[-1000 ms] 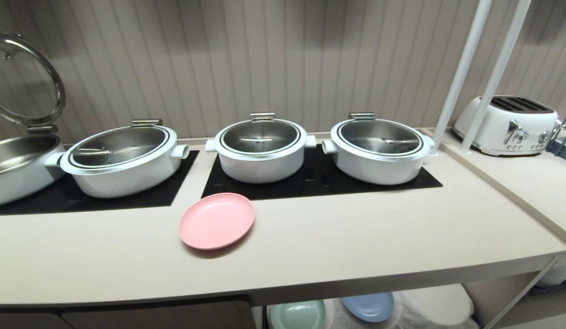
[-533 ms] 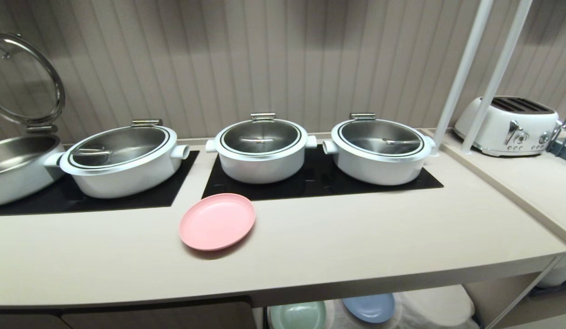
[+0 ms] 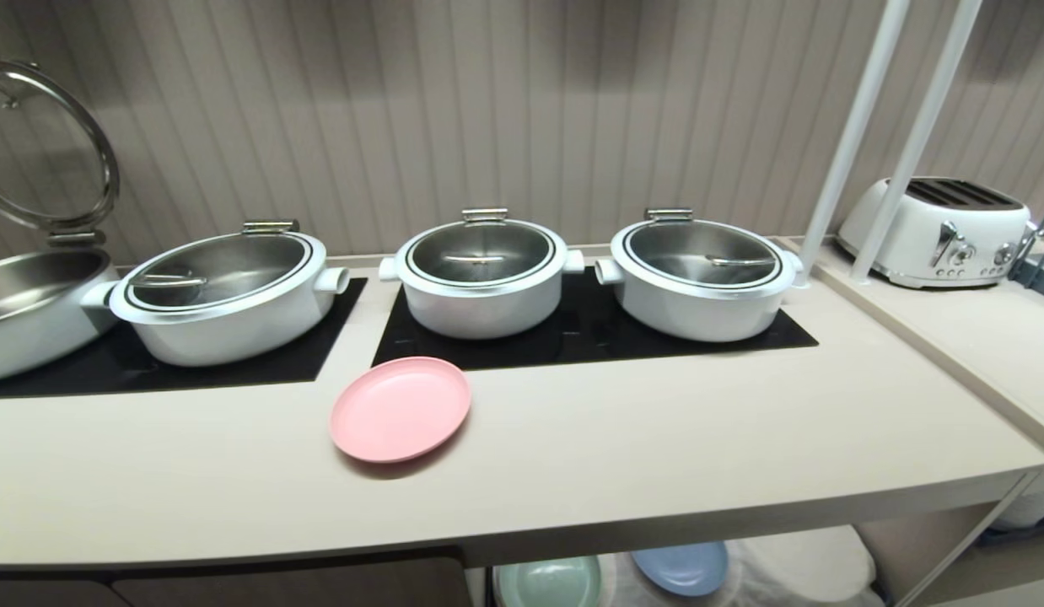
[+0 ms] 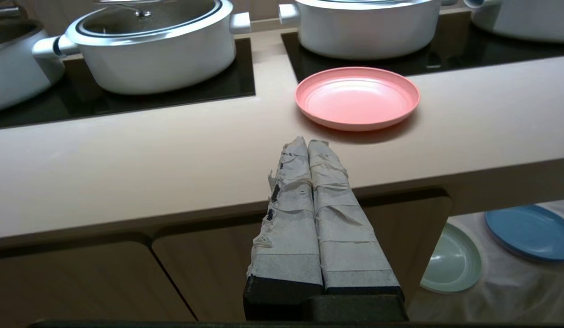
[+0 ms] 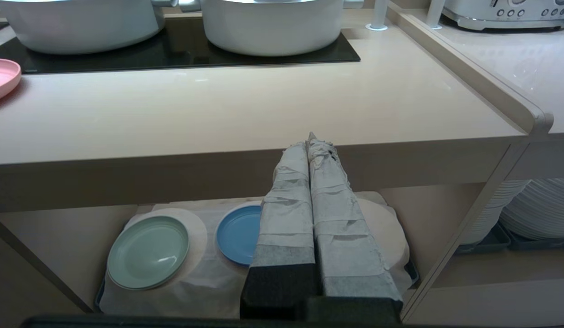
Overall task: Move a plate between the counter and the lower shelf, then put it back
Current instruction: Pick up the plate
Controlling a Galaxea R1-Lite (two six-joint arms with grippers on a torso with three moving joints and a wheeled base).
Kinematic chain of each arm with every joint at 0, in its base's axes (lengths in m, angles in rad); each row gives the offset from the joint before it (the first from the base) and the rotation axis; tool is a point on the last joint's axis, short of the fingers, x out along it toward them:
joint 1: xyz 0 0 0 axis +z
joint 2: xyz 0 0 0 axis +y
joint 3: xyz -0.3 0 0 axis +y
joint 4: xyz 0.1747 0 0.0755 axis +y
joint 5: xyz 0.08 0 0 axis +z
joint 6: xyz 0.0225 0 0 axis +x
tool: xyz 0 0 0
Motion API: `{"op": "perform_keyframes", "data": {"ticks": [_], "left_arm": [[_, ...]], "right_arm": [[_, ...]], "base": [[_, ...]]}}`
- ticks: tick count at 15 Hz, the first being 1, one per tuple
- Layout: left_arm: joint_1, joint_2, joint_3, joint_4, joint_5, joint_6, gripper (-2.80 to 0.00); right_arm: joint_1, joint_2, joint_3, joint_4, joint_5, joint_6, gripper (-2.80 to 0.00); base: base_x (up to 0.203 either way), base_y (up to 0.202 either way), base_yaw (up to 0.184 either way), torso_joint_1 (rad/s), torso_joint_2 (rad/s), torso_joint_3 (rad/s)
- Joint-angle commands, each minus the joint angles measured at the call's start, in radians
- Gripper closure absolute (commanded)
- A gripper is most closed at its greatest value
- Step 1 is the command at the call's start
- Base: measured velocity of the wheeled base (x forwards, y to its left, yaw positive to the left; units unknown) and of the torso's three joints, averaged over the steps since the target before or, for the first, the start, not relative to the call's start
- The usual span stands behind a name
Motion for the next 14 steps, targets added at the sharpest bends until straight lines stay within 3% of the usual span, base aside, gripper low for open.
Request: {"op": "perform_keyframes", "data": {"ticks": [1,5,11,14], "left_arm": [[0.0,0.0,-0.043,0.022,-0.003,0.0,0.0],[0.0,0.032,-0.188,0.177,-0.005,-0.001,0.0],[-0.006,0.325,-0.364,0.201,-0.002,-0.012,0.0],[-0.004,0.49,-0.481,0.216,0.002,-0.048,0.0]], "right_arm": [[-0.001,0.0,0.0,0.0,0.0,0.0,0.0],[0.0,0.0,0.0,0.0,0.0,0.0,0.0],[0.0,0.0,0.0,0.0,0.0,0.0,0.0],[-0.001,0.0,0.0,0.0,0.0,0.0,0.0]], "base": [[0.0,0.0,0.0,0.0,0.0,0.0],[0.0,0.0,0.0,0.0,0.0,0.0],[0.0,0.0,0.0,0.0,0.0,0.0],[0.0,0.0,0.0,0.0,0.0,0.0]]}}
